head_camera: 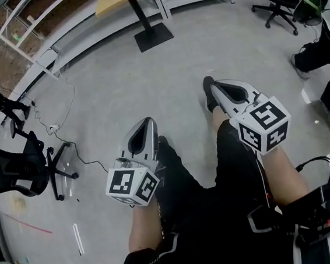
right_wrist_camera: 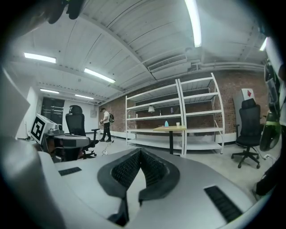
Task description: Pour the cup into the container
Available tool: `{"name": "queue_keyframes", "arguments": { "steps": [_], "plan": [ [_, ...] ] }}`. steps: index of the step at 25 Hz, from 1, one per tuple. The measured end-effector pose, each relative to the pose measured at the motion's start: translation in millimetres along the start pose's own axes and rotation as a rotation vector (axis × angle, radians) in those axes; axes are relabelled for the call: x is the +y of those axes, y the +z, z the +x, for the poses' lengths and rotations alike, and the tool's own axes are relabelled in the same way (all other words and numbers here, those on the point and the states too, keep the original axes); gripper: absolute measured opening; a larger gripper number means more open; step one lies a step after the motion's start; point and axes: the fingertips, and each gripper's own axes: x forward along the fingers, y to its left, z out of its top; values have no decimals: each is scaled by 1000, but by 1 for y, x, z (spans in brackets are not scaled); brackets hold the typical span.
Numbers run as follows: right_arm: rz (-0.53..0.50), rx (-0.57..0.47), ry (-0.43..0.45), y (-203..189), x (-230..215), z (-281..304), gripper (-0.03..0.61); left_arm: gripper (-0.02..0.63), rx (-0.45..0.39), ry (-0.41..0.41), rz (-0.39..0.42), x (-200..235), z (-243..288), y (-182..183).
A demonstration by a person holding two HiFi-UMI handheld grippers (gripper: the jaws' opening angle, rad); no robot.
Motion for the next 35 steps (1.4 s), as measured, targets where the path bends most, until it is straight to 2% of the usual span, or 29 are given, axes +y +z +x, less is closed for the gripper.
{"name": "queue_keyframes", "arguments": {
  "steps": [5, 12, 16, 21, 25, 35],
  "plan": [
    [-3, -2, 20, -16, 44, -55, 2, 2, -13, 20, -8, -32, -61, -11],
    [25, -14, 12, -21, 76, -111, 2, 2, -12, 18, 0, -70, -113, -10],
    [29, -20, 3, -28, 88, -126, 2, 2, -4, -4, 4, -82, -129, -16],
    [6, 10, 17, -35, 98, -148, 2, 2, 9, 11, -3, -103, -145, -19],
    [-26, 14, 9, -39, 116, -151, 2, 2, -6, 4, 10, -103, -157, -20],
    [4, -3, 16, -33, 125, -160, 2, 2, -14, 30, 1, -103, -174, -14]
  ]
}}
